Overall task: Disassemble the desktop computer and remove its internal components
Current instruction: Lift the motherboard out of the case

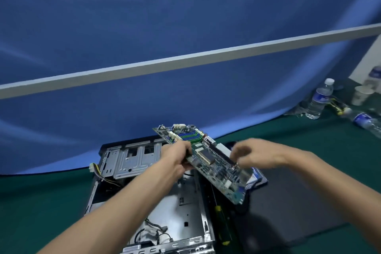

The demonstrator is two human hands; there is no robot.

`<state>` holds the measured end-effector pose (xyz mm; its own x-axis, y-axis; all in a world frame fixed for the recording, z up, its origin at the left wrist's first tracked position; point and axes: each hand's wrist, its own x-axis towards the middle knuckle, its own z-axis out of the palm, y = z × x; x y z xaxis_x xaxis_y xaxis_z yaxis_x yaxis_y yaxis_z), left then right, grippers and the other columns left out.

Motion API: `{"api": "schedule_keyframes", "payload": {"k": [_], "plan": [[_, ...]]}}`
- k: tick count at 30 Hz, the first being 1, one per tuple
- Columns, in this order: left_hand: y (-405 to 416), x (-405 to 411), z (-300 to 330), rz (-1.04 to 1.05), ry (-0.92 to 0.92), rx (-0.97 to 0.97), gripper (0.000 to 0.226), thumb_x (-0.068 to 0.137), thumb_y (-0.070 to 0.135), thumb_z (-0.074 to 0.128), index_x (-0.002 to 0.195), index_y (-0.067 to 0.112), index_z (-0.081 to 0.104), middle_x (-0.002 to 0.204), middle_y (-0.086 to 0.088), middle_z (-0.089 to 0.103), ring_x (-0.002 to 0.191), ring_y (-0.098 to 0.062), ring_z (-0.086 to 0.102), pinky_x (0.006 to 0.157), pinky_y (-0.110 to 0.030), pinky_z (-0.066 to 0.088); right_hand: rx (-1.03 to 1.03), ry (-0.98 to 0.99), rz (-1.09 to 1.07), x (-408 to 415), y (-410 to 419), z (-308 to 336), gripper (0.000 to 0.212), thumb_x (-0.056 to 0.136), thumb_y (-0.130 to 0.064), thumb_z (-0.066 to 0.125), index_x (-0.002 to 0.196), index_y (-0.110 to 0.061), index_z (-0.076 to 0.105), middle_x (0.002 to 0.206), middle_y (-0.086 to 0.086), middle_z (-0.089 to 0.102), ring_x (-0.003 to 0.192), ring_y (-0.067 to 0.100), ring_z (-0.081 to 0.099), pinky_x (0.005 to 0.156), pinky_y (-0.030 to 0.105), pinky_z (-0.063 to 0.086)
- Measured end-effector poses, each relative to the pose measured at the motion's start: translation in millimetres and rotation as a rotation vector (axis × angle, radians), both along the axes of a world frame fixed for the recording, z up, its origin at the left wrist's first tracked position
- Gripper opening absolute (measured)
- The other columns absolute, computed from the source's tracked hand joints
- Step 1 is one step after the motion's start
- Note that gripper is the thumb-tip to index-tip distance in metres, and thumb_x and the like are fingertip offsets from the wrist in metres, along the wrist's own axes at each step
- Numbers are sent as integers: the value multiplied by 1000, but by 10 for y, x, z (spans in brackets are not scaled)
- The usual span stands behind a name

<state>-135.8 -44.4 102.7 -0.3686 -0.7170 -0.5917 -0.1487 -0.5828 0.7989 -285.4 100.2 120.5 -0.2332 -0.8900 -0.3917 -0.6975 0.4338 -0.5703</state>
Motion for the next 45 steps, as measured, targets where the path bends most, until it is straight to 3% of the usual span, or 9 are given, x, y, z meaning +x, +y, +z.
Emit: {"api": "schedule_keyframes", "payload": {"k": [5,11,15,22,26,29,35,39,45], "plan": [[316,-299,-49,36,-46,-18,19,72,-18,39,69,1,42,57,-11,37,44,-21,40,36,-22,43,-124,29,-87,315,-130,-66,65,55,-67,63,112,-37,56,106,-12,63,93,9,61,80,30,51],[419,-464,-169,-50,21,96,23,79,-16,43,70,6,41,59,-10,41,52,-23,43,47,-33,49,-163,529,-64,509,-144,-395,40,83,-11,54,122,-13,47,119,10,58,107,34,57,74,36,42],[461,-540,-105,-208,58,124,6,85,-1,60,87,-1,54,82,-19,59,69,-30,60,47,-34,57,-171,539,-21,218,52,-450,34,83,-4,52,115,-8,46,109,15,61,99,37,59,65,33,34],[495,-440,-347,-285,212,364,56,86,60,47,108,10,57,101,-27,68,88,-42,68,73,-49,57,-214,611,42,-258,421,-725,31,83,-2,43,111,-15,47,108,6,62,95,32,59,65,37,37],[596,-597,-504,-44,126,312,26,93,43,46,96,18,51,86,-20,68,65,-38,70,49,-44,57,-235,578,24,-438,536,-990,39,85,-2,44,118,-22,50,113,-2,63,98,24,59,68,34,39],[621,-685,-626,-168,18,365,16,95,16,42,92,6,53,66,-18,69,61,-33,70,44,-39,56,-212,589,25,-539,636,-1179,47,85,-3,46,125,-28,52,121,-7,61,110,17,56,78,33,41],[678,-778,-837,-448,-153,369,17,99,1,34,89,0,48,77,-17,66,74,-34,70,48,-36,57,33,452,27,-706,746,-1263,50,75,-17,54,122,-34,53,124,-10,59,114,16,51,89,29,44],[819,-744,-1029,-640,-270,236,20,100,4,34,102,-7,51,76,-24,68,60,-32,70,47,-33,57,136,-93,-193,-655,597,-1267,27,79,-32,59,105,-31,63,108,-9,65,95,10,59,76,26,45],[887,-715,-1157,-881,-407,31,14,95,1,43,109,-2,43,77,-14,65,58,-25,68,45,-32,55,79,141,-470,-314,13,-1488,51,80,-68,49,84,-17,53,79,-1,57,74,22,56,59,30,37]]}}
